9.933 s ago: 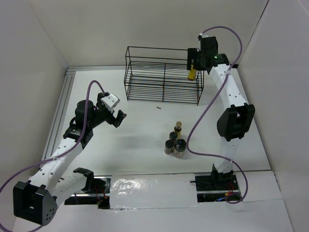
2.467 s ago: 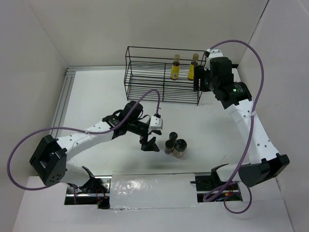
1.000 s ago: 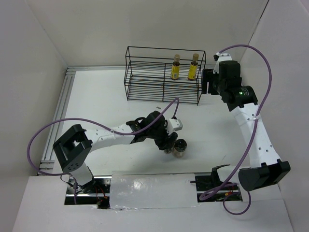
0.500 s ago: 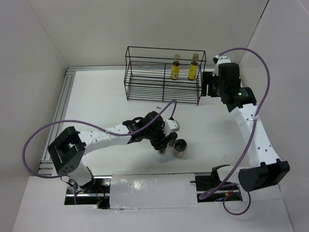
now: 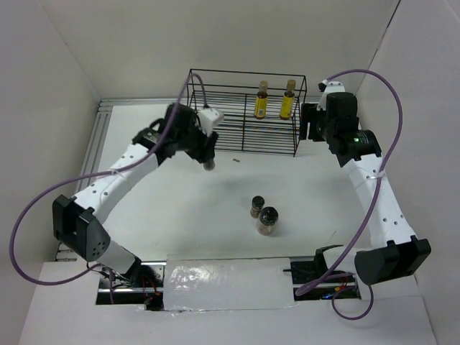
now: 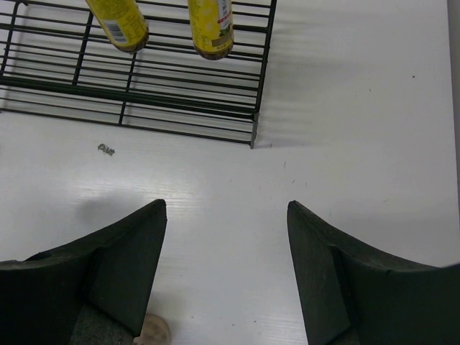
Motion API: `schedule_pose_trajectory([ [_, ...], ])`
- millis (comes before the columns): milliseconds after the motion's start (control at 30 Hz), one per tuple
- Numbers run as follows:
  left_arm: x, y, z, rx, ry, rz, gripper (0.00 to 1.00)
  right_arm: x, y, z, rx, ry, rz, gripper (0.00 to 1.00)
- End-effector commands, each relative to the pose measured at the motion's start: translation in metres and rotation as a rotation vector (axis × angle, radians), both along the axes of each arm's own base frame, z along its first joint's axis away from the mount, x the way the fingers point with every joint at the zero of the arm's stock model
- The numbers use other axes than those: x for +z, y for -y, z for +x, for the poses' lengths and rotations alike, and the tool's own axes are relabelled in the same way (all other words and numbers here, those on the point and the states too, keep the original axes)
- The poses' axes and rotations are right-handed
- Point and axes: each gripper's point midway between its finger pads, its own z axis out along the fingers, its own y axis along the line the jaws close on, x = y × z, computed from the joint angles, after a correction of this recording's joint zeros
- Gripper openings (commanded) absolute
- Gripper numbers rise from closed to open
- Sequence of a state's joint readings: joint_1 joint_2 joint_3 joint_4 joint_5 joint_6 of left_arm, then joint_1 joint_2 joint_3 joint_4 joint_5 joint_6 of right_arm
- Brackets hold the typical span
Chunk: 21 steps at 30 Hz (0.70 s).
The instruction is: Organize the condiment bottles
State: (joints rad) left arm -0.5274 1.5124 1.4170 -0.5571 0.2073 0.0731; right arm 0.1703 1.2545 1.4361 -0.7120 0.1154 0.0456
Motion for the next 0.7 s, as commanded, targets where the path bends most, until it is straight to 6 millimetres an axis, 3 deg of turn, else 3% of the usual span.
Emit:
schedule_pose_trajectory([
  [0, 0.068, -0.018, 0.028, 0.044, 0.118, -0.08, 0.0, 0.009, -0.003, 0.008, 0.008, 0.049, 0.025, 0.75],
  [67, 0.084, -0.029, 0.051, 0.081, 0.169, -0.081, 0.0, 0.008, -0.004, 0.009, 0.013, 0.05, 0.029, 0.75],
  [100, 0.098, -0.036, 0.072, 0.111, 0.203, -0.09, 0.0, 0.009, -0.005, 0.009, 0.017, 0.052, 0.035, 0.75],
  [200, 0.112, -0.044, 0.101, 0.146, 0.243, -0.084, 0.0, 0.008, -0.006, 0.01, 0.02, 0.05, 0.043, 0.75],
  [300, 0.121, -0.054, 0.145, 0.207, 0.275, -0.087, 0.0, 0.005, -0.008, 0.009, 0.024, 0.046, 0.05, 0.75],
  [500, 0.126, -0.055, 0.192, 0.258, 0.347, -0.119, 0.0, -0.006, -0.007, 0.007, 0.019, 0.019, 0.045, 0.75],
  [667, 0.133, -0.054, 0.212, 0.266, 0.414, -0.129, 0.0, -0.01, -0.006, 0.008, 0.015, 0.003, 0.036, 0.75],
])
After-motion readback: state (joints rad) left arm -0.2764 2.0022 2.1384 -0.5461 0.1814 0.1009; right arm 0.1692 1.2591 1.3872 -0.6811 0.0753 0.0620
